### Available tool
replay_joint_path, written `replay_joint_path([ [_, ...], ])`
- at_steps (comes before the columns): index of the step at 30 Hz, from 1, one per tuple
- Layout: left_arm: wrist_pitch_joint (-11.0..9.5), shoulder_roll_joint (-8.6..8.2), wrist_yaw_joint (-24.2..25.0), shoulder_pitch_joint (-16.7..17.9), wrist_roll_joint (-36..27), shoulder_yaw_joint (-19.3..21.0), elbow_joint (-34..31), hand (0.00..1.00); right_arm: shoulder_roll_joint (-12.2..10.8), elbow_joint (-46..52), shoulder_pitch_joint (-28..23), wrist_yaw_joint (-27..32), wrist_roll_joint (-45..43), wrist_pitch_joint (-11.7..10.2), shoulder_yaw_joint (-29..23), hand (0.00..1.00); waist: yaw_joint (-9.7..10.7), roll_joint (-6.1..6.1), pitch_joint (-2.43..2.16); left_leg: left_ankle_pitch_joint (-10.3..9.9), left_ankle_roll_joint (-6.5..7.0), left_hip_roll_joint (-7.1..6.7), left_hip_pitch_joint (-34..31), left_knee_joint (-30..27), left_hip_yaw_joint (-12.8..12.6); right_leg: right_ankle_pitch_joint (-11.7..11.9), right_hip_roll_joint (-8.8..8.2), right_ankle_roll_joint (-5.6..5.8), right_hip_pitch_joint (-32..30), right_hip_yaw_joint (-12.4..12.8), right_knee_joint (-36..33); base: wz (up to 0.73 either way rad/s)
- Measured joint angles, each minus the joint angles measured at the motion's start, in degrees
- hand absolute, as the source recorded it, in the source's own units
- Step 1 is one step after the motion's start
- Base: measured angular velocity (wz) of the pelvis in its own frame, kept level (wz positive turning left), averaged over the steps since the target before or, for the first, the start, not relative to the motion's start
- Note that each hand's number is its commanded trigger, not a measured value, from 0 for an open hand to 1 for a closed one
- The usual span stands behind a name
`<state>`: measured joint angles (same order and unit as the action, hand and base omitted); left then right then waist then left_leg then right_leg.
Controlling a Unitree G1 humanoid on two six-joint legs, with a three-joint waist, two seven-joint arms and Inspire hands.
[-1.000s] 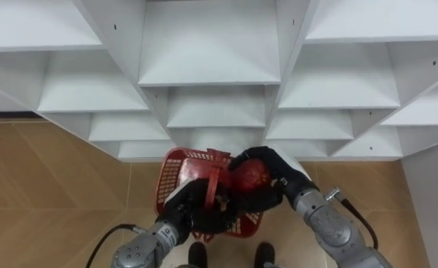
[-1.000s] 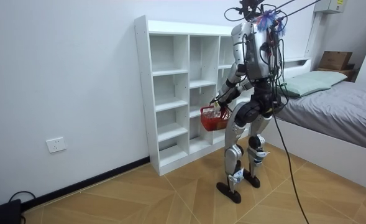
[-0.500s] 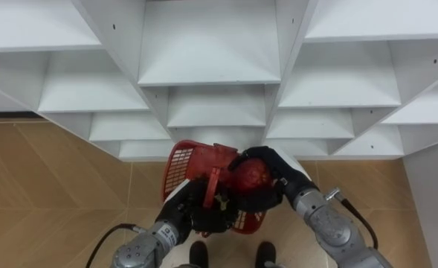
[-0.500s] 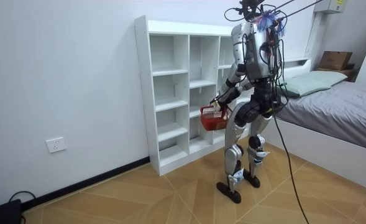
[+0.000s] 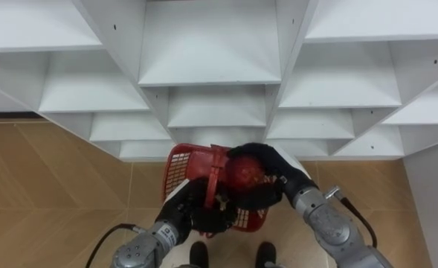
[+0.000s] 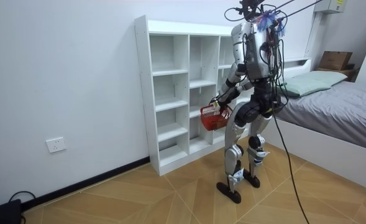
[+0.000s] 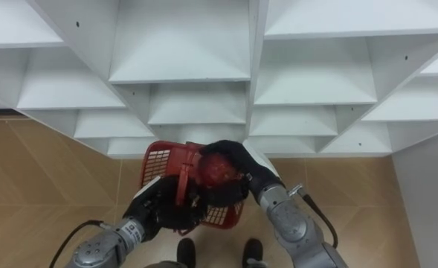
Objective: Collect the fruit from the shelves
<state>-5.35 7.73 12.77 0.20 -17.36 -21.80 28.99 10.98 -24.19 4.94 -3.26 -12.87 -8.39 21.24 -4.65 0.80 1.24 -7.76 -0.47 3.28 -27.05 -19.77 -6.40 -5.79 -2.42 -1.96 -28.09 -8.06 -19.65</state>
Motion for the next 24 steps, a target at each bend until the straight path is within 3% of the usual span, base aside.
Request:
replay_joint_path([
  [24,0.1,-0.03,-0.2,-0.1,0.1,0.3,-0.1,1.00,-0.2,-0.3,0.6,0.1,-1.2,-0.3,0.0,0.00,0.5,-0.44,0.25,0.0,0.01,0.02,0.4,0.2,-0.6,0.0,-0.45,0.02,0.1,0.0,-0.1,0.00],
])
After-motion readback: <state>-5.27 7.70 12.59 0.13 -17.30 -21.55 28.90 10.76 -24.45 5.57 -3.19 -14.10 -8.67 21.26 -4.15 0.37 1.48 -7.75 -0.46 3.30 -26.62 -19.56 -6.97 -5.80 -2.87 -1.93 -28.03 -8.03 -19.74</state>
